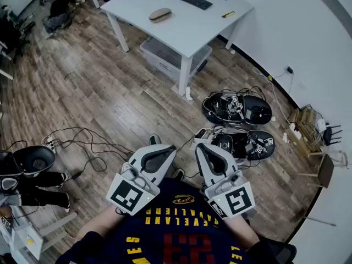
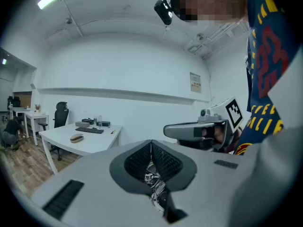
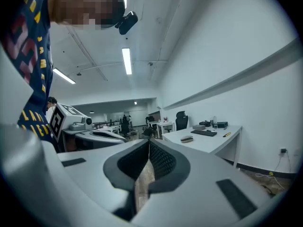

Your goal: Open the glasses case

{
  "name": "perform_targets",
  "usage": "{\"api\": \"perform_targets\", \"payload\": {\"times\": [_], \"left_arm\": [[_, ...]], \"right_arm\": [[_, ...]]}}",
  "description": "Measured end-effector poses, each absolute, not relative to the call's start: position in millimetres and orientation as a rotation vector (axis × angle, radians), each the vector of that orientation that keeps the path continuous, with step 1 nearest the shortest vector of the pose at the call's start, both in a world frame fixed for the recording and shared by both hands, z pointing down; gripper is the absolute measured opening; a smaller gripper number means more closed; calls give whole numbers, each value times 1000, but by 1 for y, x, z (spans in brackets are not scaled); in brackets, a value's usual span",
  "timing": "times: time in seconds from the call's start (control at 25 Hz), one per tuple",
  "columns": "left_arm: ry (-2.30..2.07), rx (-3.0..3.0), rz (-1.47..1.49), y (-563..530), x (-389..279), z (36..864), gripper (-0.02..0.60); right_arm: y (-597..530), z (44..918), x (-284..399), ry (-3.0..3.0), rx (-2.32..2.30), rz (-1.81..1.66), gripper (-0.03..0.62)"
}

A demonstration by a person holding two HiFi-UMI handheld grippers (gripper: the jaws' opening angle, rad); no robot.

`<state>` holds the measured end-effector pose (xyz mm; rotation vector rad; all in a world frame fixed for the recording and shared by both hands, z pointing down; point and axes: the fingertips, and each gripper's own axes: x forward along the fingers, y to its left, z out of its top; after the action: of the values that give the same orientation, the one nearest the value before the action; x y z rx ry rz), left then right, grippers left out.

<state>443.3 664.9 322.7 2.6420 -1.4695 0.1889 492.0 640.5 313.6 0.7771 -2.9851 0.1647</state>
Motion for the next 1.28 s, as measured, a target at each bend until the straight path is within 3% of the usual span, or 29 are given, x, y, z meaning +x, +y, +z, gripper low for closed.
{"api": "perform_targets", "payload": {"times": [0.36,0.64,1.28], "left_arm": [[-1495,2629,154,674,432,320,12],[-1419,2569,185,659,417,341,12],[-1431,2503,97,534,289,341,12]], "right_arm": [[651,312,485,-2975,772,160,20],[631,326,472,-2995,785,366,22],[514,342,333,-2915,676,421,21]]}}
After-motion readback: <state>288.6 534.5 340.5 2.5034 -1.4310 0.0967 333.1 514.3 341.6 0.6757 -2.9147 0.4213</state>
